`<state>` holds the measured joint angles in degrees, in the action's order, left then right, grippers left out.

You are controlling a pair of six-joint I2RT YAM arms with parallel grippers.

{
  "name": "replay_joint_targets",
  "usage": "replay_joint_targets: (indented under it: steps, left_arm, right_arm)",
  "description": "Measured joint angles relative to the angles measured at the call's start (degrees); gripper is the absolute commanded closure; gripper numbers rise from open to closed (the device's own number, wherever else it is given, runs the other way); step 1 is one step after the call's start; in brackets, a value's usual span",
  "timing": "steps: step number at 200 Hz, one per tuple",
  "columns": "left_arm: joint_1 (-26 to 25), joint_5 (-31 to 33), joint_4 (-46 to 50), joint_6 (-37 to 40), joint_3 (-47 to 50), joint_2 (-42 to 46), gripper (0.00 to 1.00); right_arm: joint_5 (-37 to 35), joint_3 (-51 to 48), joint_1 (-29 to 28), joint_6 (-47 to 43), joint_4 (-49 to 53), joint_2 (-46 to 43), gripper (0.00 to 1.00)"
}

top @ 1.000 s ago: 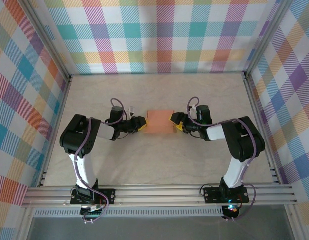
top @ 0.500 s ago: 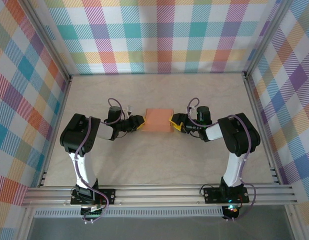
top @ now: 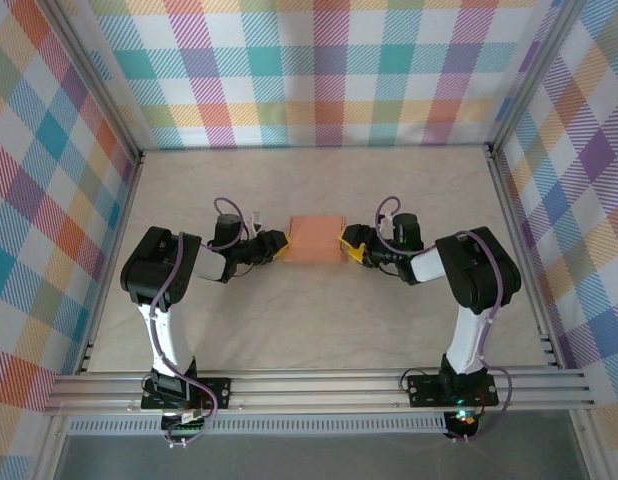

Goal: Fold the paper box

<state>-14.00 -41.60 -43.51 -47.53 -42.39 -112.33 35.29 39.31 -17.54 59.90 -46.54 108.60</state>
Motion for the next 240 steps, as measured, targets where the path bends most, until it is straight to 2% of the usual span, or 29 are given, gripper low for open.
replay_joint_targets:
  steps: [70, 139, 198, 240]
  left_arm:
    - [1.3, -3.9, -4.2, -2.5, 0.0, -2.4, 0.69]
    - [1.3, -3.8, -4.3, -2.4, 0.2, -2.3, 0.68]
    - [1.3, -2.5, 0.3, 0.3, 0.4, 0.5, 0.59]
    - [1.3, 3.3, 7.7, 5.0, 3.3, 8.0, 0.4]
  right_arm:
    - [2.3, 2.7, 0.0, 1.2, 4.7, 0.5, 0.29]
    - [8.4, 5.0, -0.4, 3.2, 2.4, 2.8, 0.4]
    - [9.2, 5.0, -0.5, 3.8, 2.1, 2.8, 0.55]
    - [9.3, 5.0, -0.5, 4.0, 2.3, 2.8, 0.56]
